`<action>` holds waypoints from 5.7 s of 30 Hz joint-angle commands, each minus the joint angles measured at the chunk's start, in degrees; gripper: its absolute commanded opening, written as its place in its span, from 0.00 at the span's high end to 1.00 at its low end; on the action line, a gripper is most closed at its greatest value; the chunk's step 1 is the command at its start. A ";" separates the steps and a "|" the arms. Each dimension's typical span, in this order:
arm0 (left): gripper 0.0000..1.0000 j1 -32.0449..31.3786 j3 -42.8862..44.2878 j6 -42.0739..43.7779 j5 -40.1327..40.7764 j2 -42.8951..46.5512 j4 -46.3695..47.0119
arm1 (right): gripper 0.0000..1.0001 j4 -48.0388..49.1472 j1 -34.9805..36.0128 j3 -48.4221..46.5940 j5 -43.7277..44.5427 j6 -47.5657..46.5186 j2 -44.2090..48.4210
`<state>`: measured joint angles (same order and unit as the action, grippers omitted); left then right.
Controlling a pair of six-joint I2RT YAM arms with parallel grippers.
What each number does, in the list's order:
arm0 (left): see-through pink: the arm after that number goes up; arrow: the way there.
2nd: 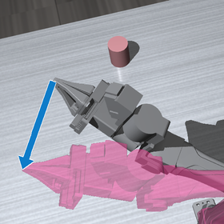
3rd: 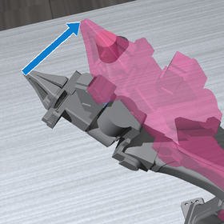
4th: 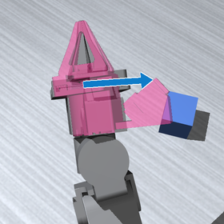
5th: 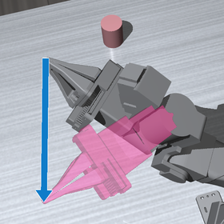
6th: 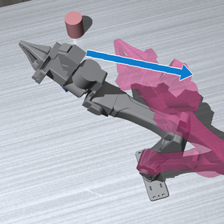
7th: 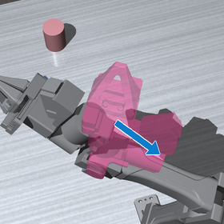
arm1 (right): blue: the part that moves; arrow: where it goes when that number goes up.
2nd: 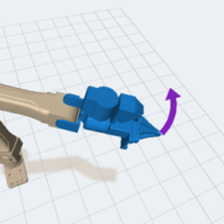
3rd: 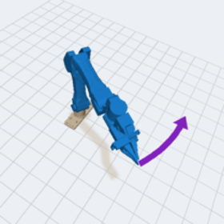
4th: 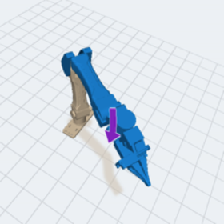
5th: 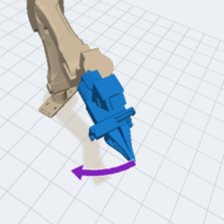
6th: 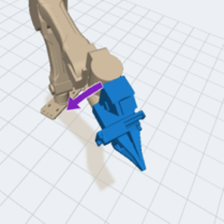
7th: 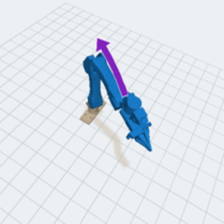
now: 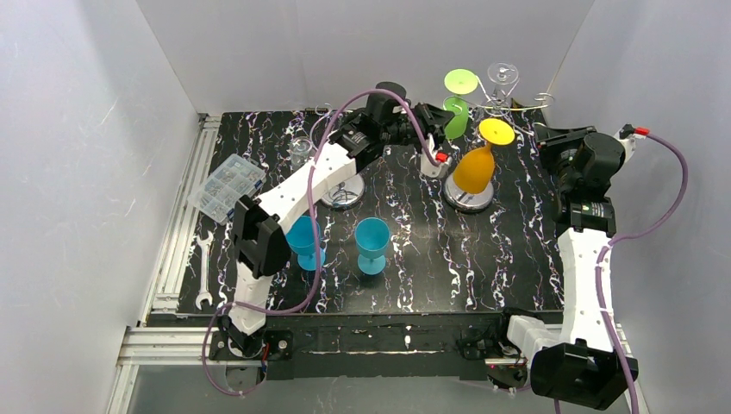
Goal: Place the wine glass upside down on the wine glass rack
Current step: Adjust the wine rack at the center of the board, then pick up the wine glass at the center of the board, then turn the wine glass upside down at the wine rack.
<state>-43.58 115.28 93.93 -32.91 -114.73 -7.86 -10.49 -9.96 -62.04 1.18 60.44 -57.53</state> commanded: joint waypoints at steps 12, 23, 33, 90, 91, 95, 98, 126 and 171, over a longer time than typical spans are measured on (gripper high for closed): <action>1.00 1.29 11.56 0.52 5.59 -6.82 0.07 | 0.99 -0.83 3.69 4.67 -3.90 3.24 5.96; 1.00 2.15 14.06 -0.37 6.29 -8.33 0.12 | 0.99 1.08 18.18 3.45 5.15 5.07 4.11; 0.87 2.56 14.48 -1.43 4.71 -7.49 0.72 | 0.99 -1.69 20.46 3.27 11.24 5.97 5.58; 0.52 -0.72 -29.97 -32.58 -4.61 27.17 -43.49 | 0.18 -29.75 21.23 -1.75 9.99 -20.60 28.61; 0.53 -0.72 -28.85 -32.33 -3.81 26.23 -43.45 | 0.19 -29.65 21.27 -1.30 9.67 -20.94 28.79; 0.53 -0.77 -25.21 -31.33 -2.59 24.30 -43.20 | 0.19 -29.75 21.30 -0.71 9.53 -21.77 28.69; 0.51 -0.73 -25.00 -29.43 -3.67 24.89 -43.20 | 0.20 -29.62 21.30 -0.43 9.10 -21.94 28.26; 1.00 -2.67 -6.29 -24.07 -1.42 24.47 -51.35 | 0.02 -23.21 23.50 2.53 -3.19 -9.41 25.64; 1.00 -10.86 -10.90 -2.38 9.65 23.73 33.03 | 0.02 40.40 24.12 -14.19 -29.71 18.20 -4.89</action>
<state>-53.50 105.91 88.48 -25.59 -89.47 17.12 26.47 13.45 -73.96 -26.99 77.56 -60.43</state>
